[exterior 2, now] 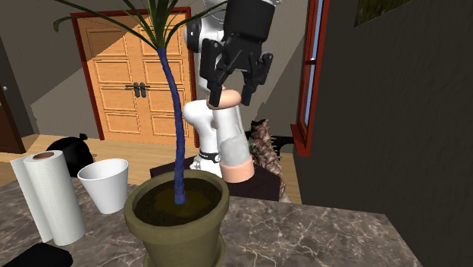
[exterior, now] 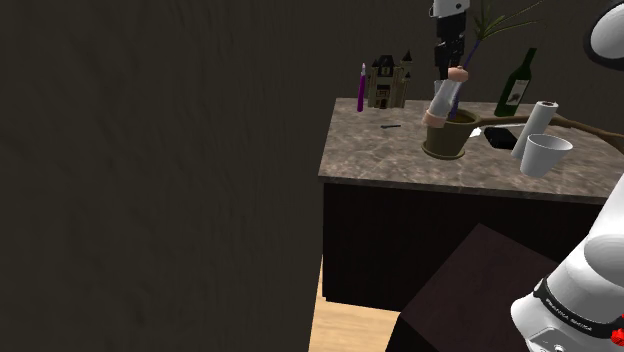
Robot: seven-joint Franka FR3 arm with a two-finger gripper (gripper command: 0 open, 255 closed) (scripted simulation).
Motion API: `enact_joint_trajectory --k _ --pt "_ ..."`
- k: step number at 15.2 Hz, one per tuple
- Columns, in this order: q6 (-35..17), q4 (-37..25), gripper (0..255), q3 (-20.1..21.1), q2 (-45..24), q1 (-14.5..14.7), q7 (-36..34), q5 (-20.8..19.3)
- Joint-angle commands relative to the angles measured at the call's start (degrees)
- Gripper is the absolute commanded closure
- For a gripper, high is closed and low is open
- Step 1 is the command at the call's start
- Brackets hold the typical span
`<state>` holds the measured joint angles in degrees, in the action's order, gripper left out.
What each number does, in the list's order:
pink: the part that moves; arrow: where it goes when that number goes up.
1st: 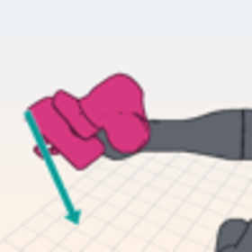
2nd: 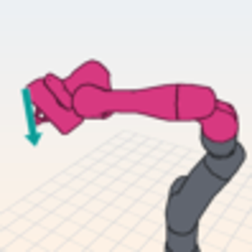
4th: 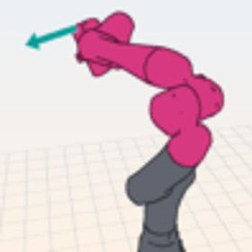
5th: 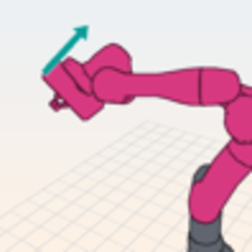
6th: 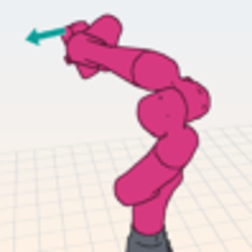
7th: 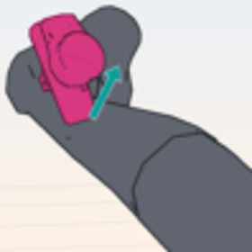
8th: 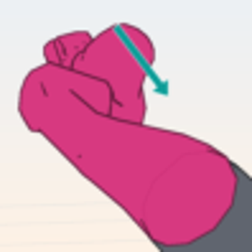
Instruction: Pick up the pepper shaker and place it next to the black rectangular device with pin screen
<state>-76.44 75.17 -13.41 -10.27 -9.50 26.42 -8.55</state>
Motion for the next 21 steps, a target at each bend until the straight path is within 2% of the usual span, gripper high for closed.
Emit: enact_joint_trajectory --k 1,6,11,15,18,21 --pt "1.0 -0.9 255 -1.0 0.5 -1.4 2.6 -0.4" --pt "3.6 -4.3 255 -3.5 0.9 -4.9 9.3 -1.0" --pt "6.8 -10.5 255 -6.2 -0.8 -9.1 16.7 -1.0" --pt "10.2 -18.4 255 -8.4 -4.3 -13.4 23.3 0.0" --pt "14.3 -28.3 255 -10.1 -9.2 -18.2 29.0 1.9" --pt "9.8 -19.8 255 -9.8 -5.3 -16.5 27.4 0.5"
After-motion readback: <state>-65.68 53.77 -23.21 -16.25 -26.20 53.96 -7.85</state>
